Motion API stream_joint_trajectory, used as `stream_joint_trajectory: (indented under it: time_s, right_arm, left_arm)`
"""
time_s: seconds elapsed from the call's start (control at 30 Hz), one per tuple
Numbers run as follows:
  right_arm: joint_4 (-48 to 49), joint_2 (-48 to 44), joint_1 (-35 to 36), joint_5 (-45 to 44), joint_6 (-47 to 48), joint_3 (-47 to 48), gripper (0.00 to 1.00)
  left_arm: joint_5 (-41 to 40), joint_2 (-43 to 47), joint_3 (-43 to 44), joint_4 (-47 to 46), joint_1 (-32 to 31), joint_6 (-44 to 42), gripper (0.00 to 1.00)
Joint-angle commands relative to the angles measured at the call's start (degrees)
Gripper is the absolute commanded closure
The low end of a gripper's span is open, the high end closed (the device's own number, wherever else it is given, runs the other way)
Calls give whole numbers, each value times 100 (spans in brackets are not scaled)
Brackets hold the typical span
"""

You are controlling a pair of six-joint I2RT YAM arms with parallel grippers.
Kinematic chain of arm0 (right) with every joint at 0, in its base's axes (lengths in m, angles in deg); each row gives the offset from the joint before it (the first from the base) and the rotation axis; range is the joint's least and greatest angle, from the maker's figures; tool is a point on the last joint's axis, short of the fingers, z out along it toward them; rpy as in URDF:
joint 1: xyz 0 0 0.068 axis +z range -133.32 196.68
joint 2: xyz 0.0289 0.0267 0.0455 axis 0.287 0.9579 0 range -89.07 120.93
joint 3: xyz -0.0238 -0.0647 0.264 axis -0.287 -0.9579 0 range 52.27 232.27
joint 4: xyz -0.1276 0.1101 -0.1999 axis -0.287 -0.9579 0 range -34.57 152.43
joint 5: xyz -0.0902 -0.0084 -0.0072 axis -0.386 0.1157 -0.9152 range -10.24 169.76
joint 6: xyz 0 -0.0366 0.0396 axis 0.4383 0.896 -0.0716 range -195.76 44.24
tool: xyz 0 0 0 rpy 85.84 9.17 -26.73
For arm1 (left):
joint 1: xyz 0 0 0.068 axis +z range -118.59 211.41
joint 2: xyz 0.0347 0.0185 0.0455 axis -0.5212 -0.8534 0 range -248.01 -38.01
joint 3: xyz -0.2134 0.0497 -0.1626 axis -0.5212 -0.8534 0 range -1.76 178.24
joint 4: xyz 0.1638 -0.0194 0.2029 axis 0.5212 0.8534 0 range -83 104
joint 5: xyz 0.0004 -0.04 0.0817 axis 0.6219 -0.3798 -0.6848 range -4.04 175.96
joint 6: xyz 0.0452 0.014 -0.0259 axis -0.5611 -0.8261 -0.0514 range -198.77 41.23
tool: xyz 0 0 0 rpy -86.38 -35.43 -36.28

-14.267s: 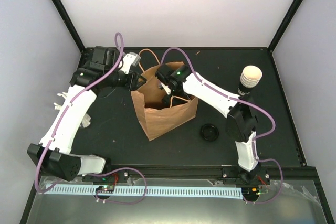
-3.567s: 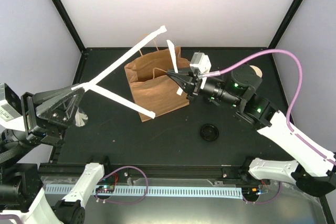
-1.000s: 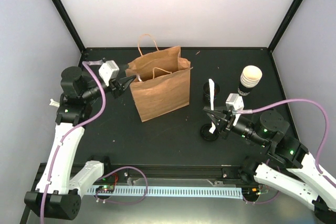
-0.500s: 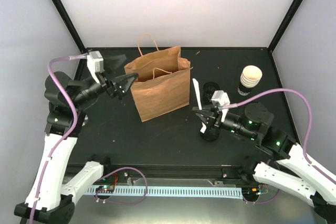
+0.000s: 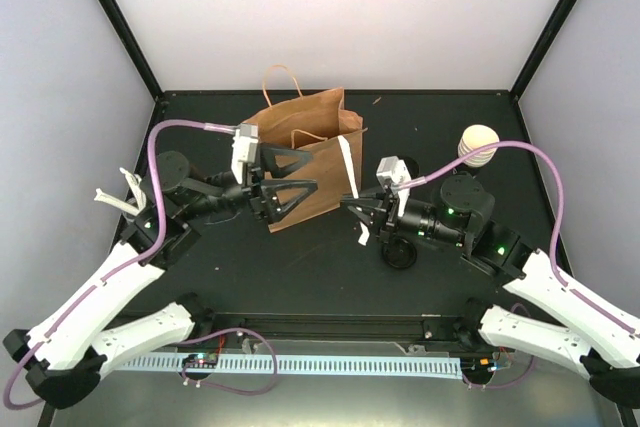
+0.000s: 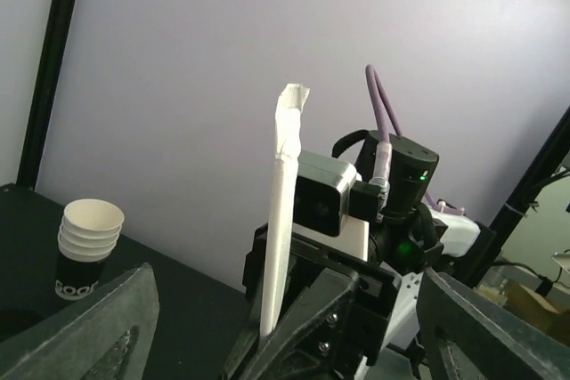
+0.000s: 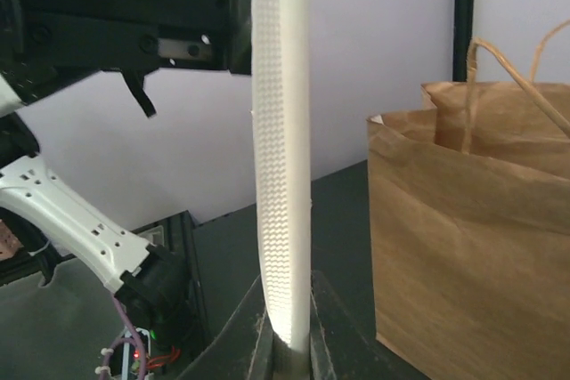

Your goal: Pack the takeout coffee

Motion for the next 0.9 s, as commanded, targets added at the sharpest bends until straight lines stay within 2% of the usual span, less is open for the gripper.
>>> stream_joint_trajectory:
  time_s: [0.0, 0.13, 0.33, 0.6, 0.7, 0.87]
  right_arm:
    - [193, 84, 26, 398, 35, 248, 92]
    - [185, 120, 27, 460, 42, 256, 92]
    - [27, 158, 41, 473, 95, 262, 93]
    - [-239, 171, 44, 545, 219, 229, 94]
    - [-412, 133, 46, 555, 314, 197, 94]
    - [-476, 123, 49, 545, 340, 192, 94]
  left_arm:
    - [-527, -219, -11, -683, -414, 39, 23]
    - [-595, -427, 33, -1088, -626, -18, 40]
    - [-582, -680, 517, -708, -699, -216, 43]
    - [-544, -773, 924, -14, -708, -480, 66]
    - [-484, -801, 1114, 277, -710, -641, 69]
    - [-426, -830, 1125, 253, -708, -655, 75]
